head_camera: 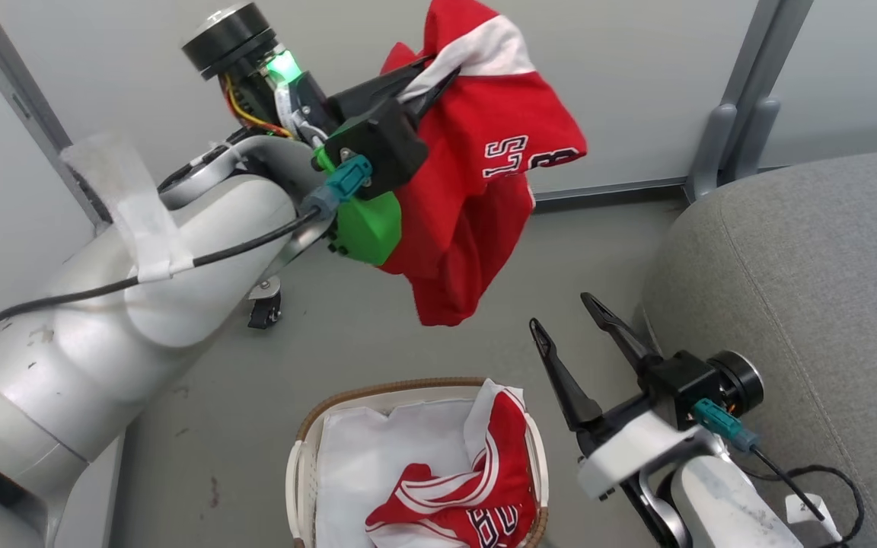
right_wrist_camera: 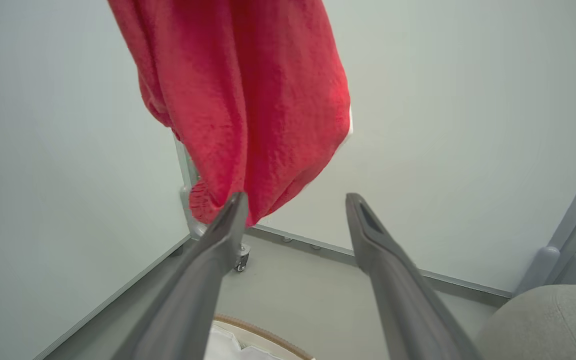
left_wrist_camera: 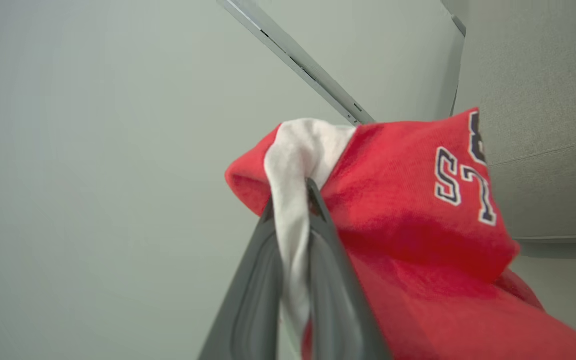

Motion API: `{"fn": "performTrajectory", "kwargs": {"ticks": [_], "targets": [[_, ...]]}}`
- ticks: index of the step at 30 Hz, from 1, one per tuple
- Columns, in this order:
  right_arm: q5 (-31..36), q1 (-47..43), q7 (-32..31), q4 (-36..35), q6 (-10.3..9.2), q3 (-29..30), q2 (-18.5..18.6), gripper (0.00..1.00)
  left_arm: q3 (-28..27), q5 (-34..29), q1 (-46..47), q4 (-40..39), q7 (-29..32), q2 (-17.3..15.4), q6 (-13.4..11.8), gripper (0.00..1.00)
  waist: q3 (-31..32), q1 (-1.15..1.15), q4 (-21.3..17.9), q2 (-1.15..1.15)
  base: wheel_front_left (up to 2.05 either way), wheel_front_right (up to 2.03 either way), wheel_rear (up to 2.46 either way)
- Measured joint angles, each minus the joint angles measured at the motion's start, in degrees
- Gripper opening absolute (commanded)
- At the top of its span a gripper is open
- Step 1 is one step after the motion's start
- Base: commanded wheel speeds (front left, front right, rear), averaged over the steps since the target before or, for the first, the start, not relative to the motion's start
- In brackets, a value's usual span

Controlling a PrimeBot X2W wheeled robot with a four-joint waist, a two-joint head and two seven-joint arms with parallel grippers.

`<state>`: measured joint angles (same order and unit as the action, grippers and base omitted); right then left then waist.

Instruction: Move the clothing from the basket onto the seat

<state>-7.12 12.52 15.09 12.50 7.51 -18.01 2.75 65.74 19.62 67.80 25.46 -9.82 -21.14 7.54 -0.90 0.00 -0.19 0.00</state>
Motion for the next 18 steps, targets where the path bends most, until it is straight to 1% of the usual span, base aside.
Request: {"fn": "performTrajectory", "kwargs": {"ticks": [11, 15, 18], "targets": [[0.0, 8.8, 0.0, 6.9, 0.00, -6.7, 0.0, 1.00, 3.0, 1.7, 5.2, -1.5, -0.2, 6.2, 0.0, 0.00, 0.3, 0.00, 2.4, 0.00, 0.00, 0.00, 0.00], [-0.4, 11.2, 0.0, 8.0, 0.00, -7.0, 0.0, 1.00, 3.4, 2.3, 6.0, -1.6, -0.3, 7.8, 0.0, 0.00, 0.4, 0.00, 3.1, 0.00, 0.00, 0.00, 0.00], [-0.3, 13.1, 0.0, 8.0, 0.00, -6.4, 0.0, 1.00, 3.8, 3.0, 6.0, -1.9, -0.3, 8.5, 0.0, 0.00, 0.4, 0.00, 3.3, 0.00, 0.00, 0.00, 0.00]]}}
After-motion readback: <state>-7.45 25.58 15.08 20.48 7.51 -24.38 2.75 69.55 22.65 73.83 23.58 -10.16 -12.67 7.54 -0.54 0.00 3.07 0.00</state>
